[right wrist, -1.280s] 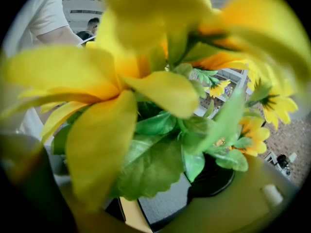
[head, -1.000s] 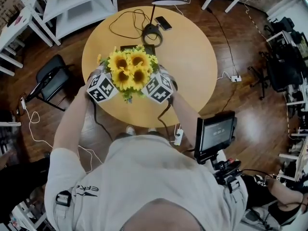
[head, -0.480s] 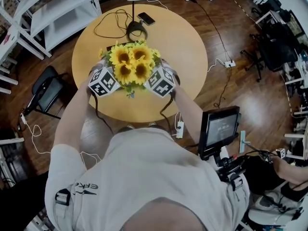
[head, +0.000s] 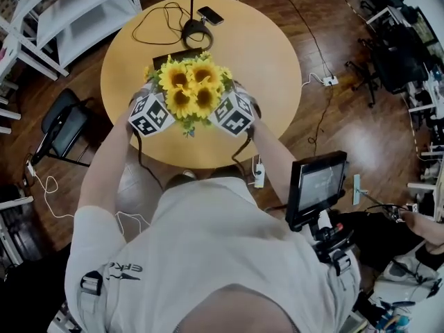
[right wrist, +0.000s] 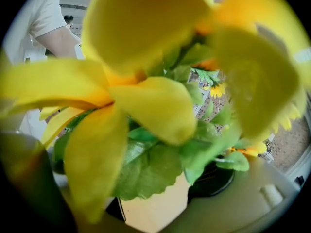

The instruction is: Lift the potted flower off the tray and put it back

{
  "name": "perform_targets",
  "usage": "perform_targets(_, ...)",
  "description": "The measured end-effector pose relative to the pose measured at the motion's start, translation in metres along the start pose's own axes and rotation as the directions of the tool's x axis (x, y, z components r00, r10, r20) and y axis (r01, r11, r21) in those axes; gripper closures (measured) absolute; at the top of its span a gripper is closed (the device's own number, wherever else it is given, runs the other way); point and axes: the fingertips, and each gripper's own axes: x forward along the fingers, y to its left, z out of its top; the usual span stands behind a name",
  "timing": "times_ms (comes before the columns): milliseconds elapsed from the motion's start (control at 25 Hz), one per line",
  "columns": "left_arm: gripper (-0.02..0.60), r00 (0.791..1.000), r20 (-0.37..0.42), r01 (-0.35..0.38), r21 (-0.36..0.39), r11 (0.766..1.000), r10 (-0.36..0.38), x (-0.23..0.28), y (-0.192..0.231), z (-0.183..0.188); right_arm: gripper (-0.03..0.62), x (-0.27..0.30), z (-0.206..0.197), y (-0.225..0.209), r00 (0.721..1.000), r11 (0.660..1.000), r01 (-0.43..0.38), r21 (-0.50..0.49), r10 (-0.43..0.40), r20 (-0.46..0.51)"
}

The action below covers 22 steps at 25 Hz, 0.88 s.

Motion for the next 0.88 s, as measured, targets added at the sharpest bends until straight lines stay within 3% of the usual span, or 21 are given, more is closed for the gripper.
perform_targets(520, 0.101, 0.997, -0.067, 0.039, -0.12, 0.992, -0.047, 0.046, 0.002, -0.05, 0.174, 0.051, -0.039, -0.012, 0.992, 0.992, -0.117, 0.04, 0.118, -0.04)
perform_targets(880, 0.101, 0.983, -0.136, 0.085, -0.26, 0.962, -0.124, 0.083, -0.014, -0.107, 0.174, 0.102, -0.083, -0.002, 0.962, 0.964, -0.244, 0.101, 0.254, -0.101)
